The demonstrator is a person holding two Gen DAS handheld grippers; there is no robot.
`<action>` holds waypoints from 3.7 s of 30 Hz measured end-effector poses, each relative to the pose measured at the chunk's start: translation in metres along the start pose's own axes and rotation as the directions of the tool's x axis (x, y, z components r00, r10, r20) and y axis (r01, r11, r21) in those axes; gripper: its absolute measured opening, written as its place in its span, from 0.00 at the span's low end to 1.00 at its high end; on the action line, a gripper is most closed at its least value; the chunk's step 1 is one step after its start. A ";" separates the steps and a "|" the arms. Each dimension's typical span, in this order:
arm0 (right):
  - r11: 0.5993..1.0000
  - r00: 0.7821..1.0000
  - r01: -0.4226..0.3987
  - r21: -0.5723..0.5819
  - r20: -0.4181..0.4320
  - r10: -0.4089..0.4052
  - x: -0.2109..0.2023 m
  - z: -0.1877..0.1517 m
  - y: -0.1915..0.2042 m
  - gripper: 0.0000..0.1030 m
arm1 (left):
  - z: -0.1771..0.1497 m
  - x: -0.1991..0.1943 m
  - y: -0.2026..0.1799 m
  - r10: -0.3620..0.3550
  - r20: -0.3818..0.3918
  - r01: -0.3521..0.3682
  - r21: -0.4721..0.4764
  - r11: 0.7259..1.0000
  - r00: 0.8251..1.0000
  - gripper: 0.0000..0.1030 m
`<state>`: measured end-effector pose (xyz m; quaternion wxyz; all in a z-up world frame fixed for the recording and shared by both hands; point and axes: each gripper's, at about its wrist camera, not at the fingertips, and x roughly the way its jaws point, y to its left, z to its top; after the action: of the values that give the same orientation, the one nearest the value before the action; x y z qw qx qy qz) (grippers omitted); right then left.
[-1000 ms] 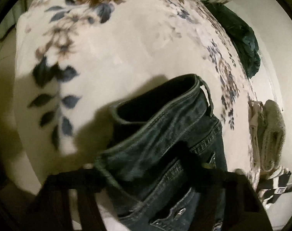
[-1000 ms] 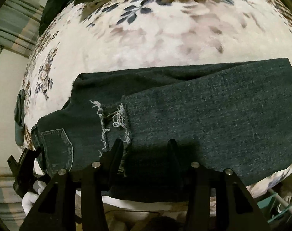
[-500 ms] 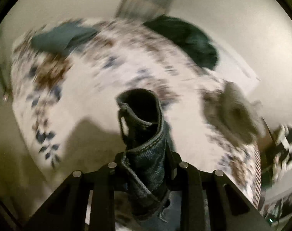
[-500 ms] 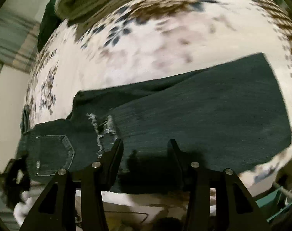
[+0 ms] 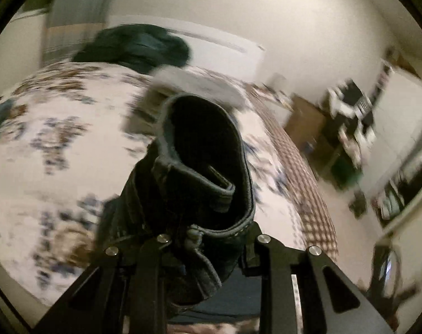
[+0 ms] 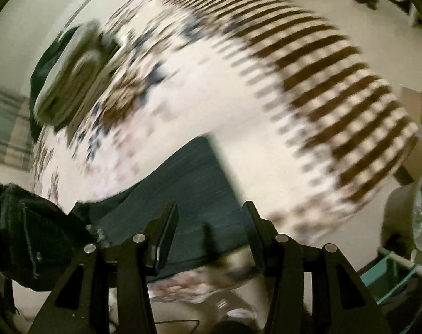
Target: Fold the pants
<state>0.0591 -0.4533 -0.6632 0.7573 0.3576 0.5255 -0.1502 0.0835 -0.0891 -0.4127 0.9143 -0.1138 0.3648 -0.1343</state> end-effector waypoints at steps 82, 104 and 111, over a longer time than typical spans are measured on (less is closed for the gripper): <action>0.907 0.880 -0.237 0.348 -0.320 0.352 0.052 -0.010 -0.101 0.82 | -0.052 0.141 0.134 0.005 -0.664 -0.170 -0.185 0.968 0.747 0.87; 0.960 0.903 -0.247 0.130 -0.329 0.277 0.052 0.033 -0.056 0.08 | -0.066 0.147 0.130 -0.006 -0.673 -0.178 -0.204 0.963 0.739 0.87; 0.931 0.864 -0.207 0.301 -0.390 0.319 0.062 0.009 -0.108 0.80 | -0.067 0.145 0.136 -0.007 -0.676 -0.177 -0.203 0.963 0.737 0.87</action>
<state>0.0253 -0.5262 -0.7591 0.5839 0.5428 0.6031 -0.0264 0.1606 -0.0165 -0.5941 0.7045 -0.1570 0.6879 -0.0763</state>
